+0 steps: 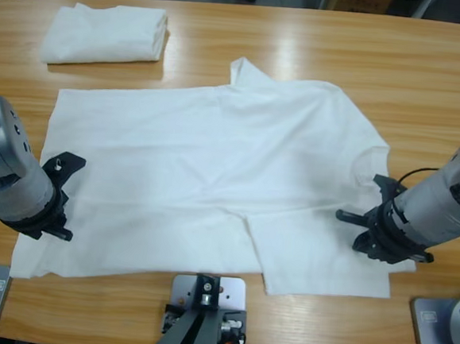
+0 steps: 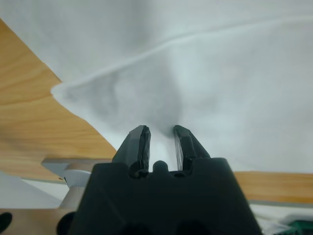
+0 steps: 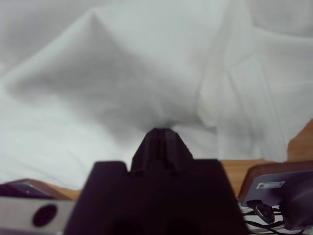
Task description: Fold clothes
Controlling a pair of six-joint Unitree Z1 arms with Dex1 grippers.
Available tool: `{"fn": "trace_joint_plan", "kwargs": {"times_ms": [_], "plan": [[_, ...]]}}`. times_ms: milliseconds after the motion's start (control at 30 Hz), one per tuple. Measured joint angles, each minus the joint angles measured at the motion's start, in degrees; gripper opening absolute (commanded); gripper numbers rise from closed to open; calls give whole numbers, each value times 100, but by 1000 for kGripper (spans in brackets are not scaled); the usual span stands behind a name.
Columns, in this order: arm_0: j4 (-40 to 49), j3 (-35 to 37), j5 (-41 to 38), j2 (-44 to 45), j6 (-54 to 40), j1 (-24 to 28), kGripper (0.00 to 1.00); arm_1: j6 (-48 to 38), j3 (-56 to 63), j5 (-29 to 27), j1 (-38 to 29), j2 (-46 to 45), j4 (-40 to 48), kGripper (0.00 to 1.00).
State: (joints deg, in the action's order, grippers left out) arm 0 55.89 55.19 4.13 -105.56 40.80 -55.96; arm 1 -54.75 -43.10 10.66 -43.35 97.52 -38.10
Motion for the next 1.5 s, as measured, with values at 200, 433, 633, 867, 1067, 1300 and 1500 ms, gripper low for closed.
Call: {"fn": "trace_joint_plan", "kwargs": {"times_ms": [200,433,633,867,1067,1300,1500], "plan": [[154,15,-383,-121,-189,163,263,-211,12,-212,491,-94,-72,553],[190,31,-484,12,-190,450,704,-470,-33,-854,891,-633,-734,1000],[87,160,-512,1378,-255,1619,764,1269,-1283,-935,1138,-1793,-1280,995],[-499,558,-1060,1915,-719,2806,757,3550,-4172,-126,2382,-204,-2158,701],[-745,318,-1888,1942,-153,2806,757,4137,-6319,965,3238,1744,-2567,600],[-1073,-59,-1898,2539,417,2802,757,5019,-8408,1806,3395,3610,-3463,619],[-1144,-179,-1898,2587,540,2802,757,5303,-9417,1886,3312,4371,-4006,614]]}}
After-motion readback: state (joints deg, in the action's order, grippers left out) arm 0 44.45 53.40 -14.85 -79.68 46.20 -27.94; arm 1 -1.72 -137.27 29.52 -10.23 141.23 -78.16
